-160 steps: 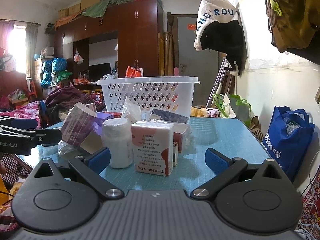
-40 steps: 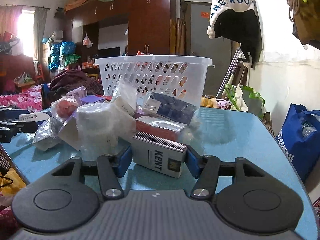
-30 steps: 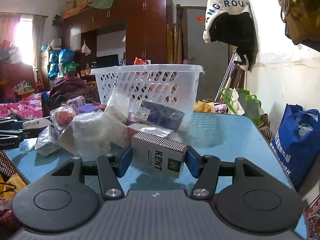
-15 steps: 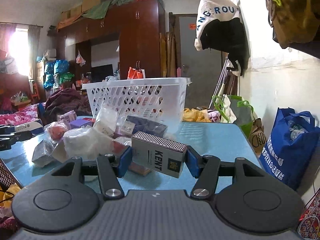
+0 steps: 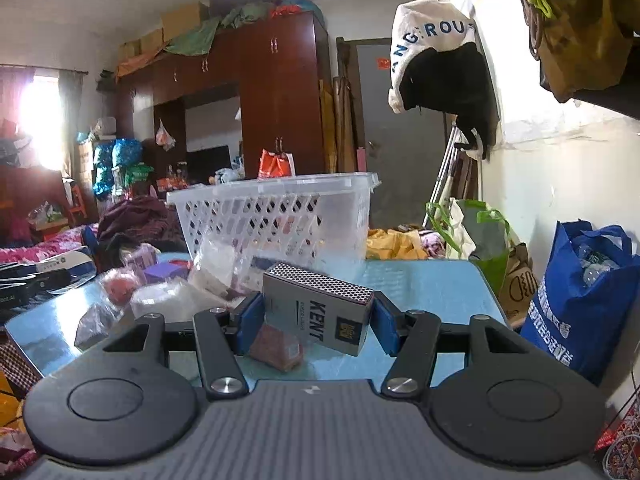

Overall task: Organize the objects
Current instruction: 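Carry both items over the white basket and open both tools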

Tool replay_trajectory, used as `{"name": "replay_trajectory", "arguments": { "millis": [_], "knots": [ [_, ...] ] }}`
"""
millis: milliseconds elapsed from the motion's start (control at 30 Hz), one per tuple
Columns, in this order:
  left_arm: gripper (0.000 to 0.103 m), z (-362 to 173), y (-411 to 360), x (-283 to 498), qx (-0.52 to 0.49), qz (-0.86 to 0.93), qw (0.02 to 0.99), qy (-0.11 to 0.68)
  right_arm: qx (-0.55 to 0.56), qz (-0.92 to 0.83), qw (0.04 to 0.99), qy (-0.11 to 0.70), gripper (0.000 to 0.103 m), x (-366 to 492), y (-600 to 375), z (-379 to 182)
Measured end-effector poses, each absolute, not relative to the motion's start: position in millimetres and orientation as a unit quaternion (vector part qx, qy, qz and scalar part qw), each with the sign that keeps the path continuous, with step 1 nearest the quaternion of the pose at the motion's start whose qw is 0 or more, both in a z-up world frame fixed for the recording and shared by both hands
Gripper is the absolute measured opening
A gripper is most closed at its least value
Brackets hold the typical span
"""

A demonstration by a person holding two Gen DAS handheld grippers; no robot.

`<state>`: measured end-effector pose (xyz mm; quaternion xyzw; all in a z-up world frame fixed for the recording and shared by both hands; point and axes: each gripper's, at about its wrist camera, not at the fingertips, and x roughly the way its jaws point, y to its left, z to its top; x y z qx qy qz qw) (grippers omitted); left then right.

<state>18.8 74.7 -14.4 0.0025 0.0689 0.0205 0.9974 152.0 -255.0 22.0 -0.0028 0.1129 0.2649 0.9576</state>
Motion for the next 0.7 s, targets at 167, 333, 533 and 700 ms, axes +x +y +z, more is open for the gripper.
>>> {"name": "replay_trajectory", "arguments": {
  "millis": [167, 333, 533, 700],
  "knots": [
    [0.049, 19.4, 74.2, 34.8, -0.014, 0.005, 0.999, 0.042, -0.002, 0.288, 0.955, 0.077, 0.06, 168.9, -245.8, 55.1],
    [0.049, 63.9, 69.4, 85.3, -0.028, -0.016, 0.999, 0.035, -0.026, 0.288, 0.957, 0.034, 0.06, 219.0, -211.6, 93.0],
    [0.049, 93.1, 62.7, 192.8, -0.058, -0.03, 0.991, 0.114, -0.045, 0.28, 0.956, 0.072, 0.06, 297.4, -163.5, 105.9],
    [0.056, 82.1, 60.8, 239.6, -0.059, -0.012, 0.987, 0.15, -0.071, 0.271, 0.956, 0.084, 0.066, 315.4, -148.8, 97.5]
  ]
}}
